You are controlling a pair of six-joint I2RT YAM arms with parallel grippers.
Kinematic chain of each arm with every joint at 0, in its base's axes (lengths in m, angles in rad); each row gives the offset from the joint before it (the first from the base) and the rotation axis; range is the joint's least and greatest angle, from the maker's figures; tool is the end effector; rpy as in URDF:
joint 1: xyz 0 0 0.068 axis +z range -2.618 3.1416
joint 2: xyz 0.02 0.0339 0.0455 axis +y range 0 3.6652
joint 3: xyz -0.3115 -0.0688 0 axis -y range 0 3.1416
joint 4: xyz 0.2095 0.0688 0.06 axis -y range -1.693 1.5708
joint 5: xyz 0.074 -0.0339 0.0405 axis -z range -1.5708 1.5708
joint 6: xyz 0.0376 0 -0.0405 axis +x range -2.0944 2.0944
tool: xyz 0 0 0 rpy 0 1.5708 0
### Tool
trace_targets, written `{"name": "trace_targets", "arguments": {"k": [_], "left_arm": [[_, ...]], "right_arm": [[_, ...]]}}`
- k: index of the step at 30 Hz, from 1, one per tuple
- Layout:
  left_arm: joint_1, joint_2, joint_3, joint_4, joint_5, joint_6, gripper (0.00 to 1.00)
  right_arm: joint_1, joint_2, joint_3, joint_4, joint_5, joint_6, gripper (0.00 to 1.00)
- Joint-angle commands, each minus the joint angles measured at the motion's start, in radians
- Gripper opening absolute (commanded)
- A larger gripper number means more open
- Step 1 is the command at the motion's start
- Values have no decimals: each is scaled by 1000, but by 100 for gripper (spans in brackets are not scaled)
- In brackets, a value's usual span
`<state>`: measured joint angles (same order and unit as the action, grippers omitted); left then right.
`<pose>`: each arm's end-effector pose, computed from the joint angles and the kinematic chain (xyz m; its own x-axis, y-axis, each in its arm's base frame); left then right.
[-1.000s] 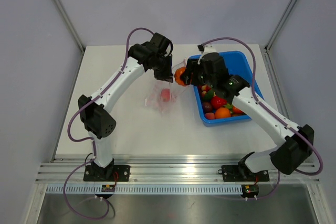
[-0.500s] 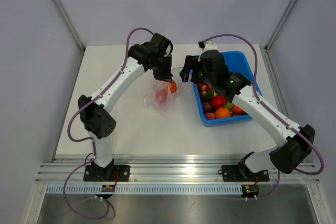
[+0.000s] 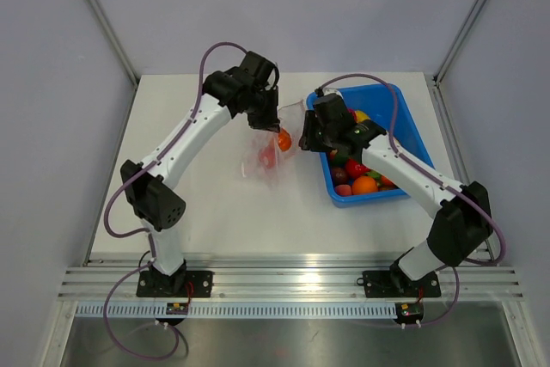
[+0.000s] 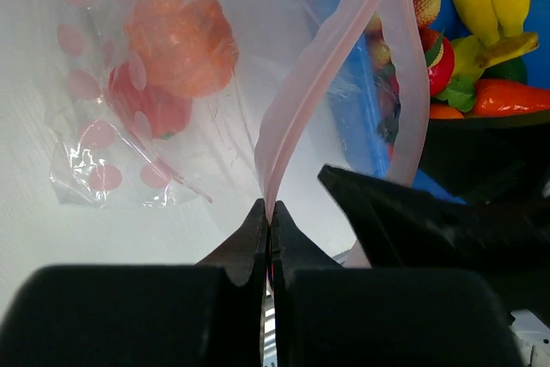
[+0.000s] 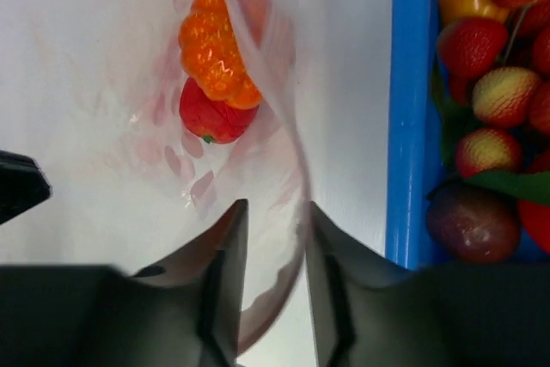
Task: Place the food in the zip-top bag and seal the zipper
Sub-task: Place the fake fruit in the zipper food storage bag, then adjust the zipper food storage bag at the center of the board.
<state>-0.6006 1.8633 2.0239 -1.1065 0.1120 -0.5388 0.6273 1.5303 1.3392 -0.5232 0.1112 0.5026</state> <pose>0.3047 -0.2138 0.4142 -0.8901 -0.0083 -0.4556 0.1850 0.9071 -0.3780 0.2523 0.1778 0.3709 -0.7131 0.0743 -0.6971 -0.1962 0.9335 0.3002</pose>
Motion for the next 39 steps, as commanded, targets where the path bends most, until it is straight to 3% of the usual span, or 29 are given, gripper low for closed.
{"name": "trace_targets", "arguments": {"k": [1, 4, 8, 10, 14, 18, 24, 27, 31, 33, 38, 39], "left_arm": [[12, -75, 6, 17, -17, 22, 0], [28, -81, 65, -15, -49, 37, 0], [58, -65, 310, -139, -107, 66, 0], [68, -94, 351, -156, -140, 68, 0], [78, -185, 228, -84, -132, 59, 0], [78, -165, 52, -55, -118, 51, 0], [76, -128, -16, -42, -84, 56, 0], [71, -95, -7, -59, -74, 59, 0], [45, -72, -14, -53, -71, 54, 0], [19, -53, -7, -52, -80, 51, 0], [-17, -15, 15, -44, -80, 39, 0], [-22, -7, 25, -46, -81, 37, 0]], "right_arm": [[-5, -15, 0, 12, -38, 37, 32], [-5, -19, 140, -18, -28, -24, 0], [-5, -10, 362, -70, -8, -99, 0], [-5, -10, 409, -70, -16, -113, 0], [-5, 11, 338, -58, -19, -113, 0], [-6, 73, 209, -43, -19, -79, 0], [-18, 89, 176, -29, -54, -73, 1], [-40, 114, 209, -57, -68, -81, 7], [-63, 110, 203, -74, -74, -82, 22], [-72, 78, 187, -69, -70, -76, 41], [-83, -48, 127, -40, -77, -62, 59], [-81, -76, 108, -25, -82, -59, 67]]}}
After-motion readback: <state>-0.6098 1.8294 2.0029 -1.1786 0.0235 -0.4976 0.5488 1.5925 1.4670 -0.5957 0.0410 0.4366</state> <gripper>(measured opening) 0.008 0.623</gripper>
